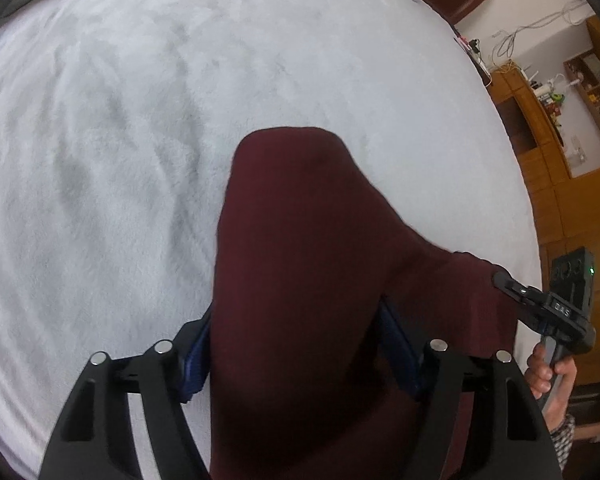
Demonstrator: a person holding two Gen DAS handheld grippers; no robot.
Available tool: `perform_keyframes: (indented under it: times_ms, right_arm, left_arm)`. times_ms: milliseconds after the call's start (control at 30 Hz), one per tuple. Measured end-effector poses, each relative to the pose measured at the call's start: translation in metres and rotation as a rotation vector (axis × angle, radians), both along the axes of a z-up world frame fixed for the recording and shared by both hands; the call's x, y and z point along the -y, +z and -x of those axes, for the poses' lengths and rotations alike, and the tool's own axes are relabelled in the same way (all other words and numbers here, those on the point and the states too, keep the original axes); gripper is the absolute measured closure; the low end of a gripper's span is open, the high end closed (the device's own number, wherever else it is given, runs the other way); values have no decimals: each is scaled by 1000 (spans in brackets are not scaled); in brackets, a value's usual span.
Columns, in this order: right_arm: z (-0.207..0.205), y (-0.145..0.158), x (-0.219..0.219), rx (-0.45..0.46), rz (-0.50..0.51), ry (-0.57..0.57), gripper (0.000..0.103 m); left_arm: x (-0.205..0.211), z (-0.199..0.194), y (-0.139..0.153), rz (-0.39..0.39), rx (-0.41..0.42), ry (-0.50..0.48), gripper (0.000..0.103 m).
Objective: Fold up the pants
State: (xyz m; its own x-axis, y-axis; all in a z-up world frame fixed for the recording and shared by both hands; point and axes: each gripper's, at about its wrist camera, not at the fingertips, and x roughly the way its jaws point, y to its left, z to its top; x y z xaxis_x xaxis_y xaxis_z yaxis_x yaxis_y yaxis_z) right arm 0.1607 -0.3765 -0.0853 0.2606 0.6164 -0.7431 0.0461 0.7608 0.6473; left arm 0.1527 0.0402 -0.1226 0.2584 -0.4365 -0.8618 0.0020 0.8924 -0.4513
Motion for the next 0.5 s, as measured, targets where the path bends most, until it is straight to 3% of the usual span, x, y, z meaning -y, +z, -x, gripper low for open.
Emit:
perform_keyframes:
  times_ms: [67, 233, 367, 467, 500]
  right_arm:
    - [14, 12, 3, 21, 23, 14, 58]
    - [77, 40, -2, 37, 21, 78, 58]
    - [121, 41, -12, 13, -20, 130, 58]
    - [134, 38, -22, 7, -59, 145, 70]
    - [135, 36, -25, 6, -55, 144, 79]
  left_arm:
    - [-5, 15, 11, -4, 17, -7, 29]
    - [-20, 55, 17, -2, 24, -52, 23]
    - [-24, 78, 6, 37, 0, -46, 21]
    - [-29, 83, -3, 63, -17, -21, 18]
    - [-27, 86, -4, 64, -15, -12, 18]
